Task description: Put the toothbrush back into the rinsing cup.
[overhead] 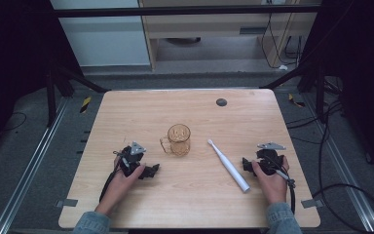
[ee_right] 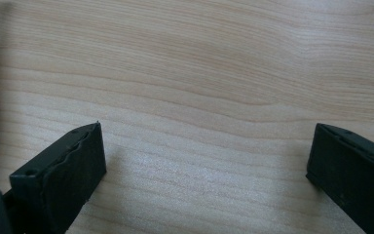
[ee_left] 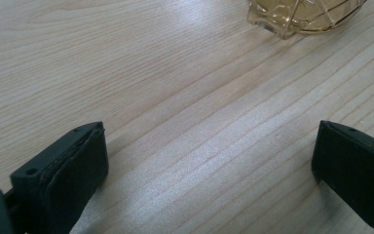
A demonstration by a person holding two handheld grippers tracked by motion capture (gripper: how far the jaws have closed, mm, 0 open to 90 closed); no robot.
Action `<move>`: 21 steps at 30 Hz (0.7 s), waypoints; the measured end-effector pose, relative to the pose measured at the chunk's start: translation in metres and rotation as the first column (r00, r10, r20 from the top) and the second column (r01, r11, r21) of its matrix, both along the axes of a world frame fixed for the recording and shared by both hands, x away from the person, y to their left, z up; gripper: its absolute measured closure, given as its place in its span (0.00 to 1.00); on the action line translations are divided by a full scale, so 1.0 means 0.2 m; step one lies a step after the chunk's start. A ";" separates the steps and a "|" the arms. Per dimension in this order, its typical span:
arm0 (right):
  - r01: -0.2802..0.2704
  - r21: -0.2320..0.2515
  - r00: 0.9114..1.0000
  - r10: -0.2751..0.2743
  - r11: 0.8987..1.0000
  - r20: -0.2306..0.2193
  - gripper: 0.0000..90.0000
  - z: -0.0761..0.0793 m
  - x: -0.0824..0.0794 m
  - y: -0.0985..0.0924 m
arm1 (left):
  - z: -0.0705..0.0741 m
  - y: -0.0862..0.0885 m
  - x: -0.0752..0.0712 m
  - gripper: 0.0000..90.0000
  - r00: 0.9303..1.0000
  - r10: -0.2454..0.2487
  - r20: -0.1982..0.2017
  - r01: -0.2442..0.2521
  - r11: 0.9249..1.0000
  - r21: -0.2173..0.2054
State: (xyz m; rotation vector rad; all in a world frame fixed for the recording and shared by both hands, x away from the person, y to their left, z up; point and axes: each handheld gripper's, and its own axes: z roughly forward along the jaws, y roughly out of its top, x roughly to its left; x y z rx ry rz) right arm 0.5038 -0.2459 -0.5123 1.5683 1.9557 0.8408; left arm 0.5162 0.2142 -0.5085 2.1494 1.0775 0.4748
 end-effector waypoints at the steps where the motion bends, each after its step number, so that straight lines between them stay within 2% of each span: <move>1: -0.005 -0.001 1.000 0.005 1.000 0.001 0.01 0.00 0.01 0.00 | 0.00 0.00 0.00 0.00 1.000 0.000 0.000 0.000 1.000 0.000; 14: -0.011 0.006 1.000 0.011 1.000 0.001 0.02 0.00 0.00 0.00 | 0.00 0.00 0.00 0.00 1.000 0.008 0.001 -0.008 1.000 0.000; 15: -0.015 0.002 1.000 0.015 1.000 0.005 0.04 0.00 0.00 -0.01 | 0.00 0.00 0.00 0.00 1.000 0.010 0.001 -0.010 1.000 0.000; 16: -0.016 0.005 1.000 0.016 1.000 0.013 0.09 0.00 -0.01 -0.01 | 0.00 0.00 -0.01 0.00 1.000 0.011 0.001 -0.011 1.000 0.000; 17: -0.015 0.002 1.000 0.015 1.000 0.012 0.13 0.01 -0.01 -0.01 | 0.00 0.00 -0.01 0.00 1.000 0.012 0.001 -0.012 1.000 0.000; 18: -0.017 -0.002 1.000 0.017 1.000 0.009 0.14 0.03 -0.03 -0.01 | 0.00 0.00 -0.01 0.00 1.000 0.012 0.001 -0.012 1.000 0.001; 20: -0.048 -0.030 0.998 0.048 0.998 0.031 0.17 0.10 -0.09 0.01 | 0.00 0.00 -0.01 0.00 1.000 0.012 0.001 -0.012 1.000 -0.001; 21: -0.048 -0.030 0.998 0.048 0.998 0.031 0.17 0.10 -0.09 0.01 | 0.00 0.00 -0.01 0.00 1.000 0.012 0.001 -0.012 1.000 -0.001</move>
